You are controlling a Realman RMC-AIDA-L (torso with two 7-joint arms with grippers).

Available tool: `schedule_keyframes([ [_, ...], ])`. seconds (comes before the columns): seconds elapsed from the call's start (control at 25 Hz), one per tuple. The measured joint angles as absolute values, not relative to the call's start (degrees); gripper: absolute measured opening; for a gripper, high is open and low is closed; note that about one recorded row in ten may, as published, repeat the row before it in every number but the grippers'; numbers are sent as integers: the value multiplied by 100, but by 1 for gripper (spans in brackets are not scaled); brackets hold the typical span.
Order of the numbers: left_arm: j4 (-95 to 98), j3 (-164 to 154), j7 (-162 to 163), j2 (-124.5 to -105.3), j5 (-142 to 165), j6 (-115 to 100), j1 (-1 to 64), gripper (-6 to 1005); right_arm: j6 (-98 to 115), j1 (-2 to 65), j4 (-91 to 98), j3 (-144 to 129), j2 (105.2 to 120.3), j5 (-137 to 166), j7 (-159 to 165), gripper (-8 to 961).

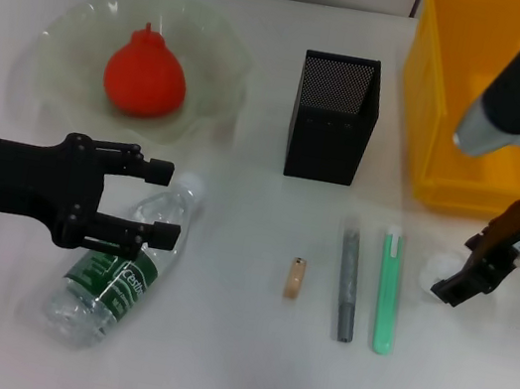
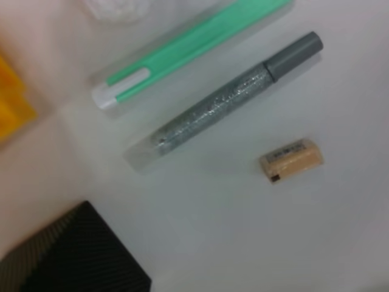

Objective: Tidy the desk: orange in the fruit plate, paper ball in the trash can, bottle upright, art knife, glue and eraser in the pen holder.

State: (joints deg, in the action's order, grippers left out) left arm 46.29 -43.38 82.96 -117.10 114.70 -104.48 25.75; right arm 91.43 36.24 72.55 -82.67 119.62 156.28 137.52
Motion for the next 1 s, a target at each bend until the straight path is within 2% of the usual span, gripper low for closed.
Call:
schedule_keyframes([
  [0.32,4621,-4342,8332,-11715,11472,-10408,2548,799,9390,3691,7450,-8360,11949,15628,13736,741],
  [0.56,4677,-4336,8781,-11636,11440,-10417,2582,793,10496,3579,9594,-7120,11927,15650,13734,548],
  [0.76,4711,-4375,9382,-11532,11477,-10432,2715,787,10092,3486,10523,-6246,11930,15923,13834,441],
  [1.0,5241,-4470,10247,-11536,11667,-10460,2842,780,8957,3148,10244,-6267,11959,15866,13836,576],
])
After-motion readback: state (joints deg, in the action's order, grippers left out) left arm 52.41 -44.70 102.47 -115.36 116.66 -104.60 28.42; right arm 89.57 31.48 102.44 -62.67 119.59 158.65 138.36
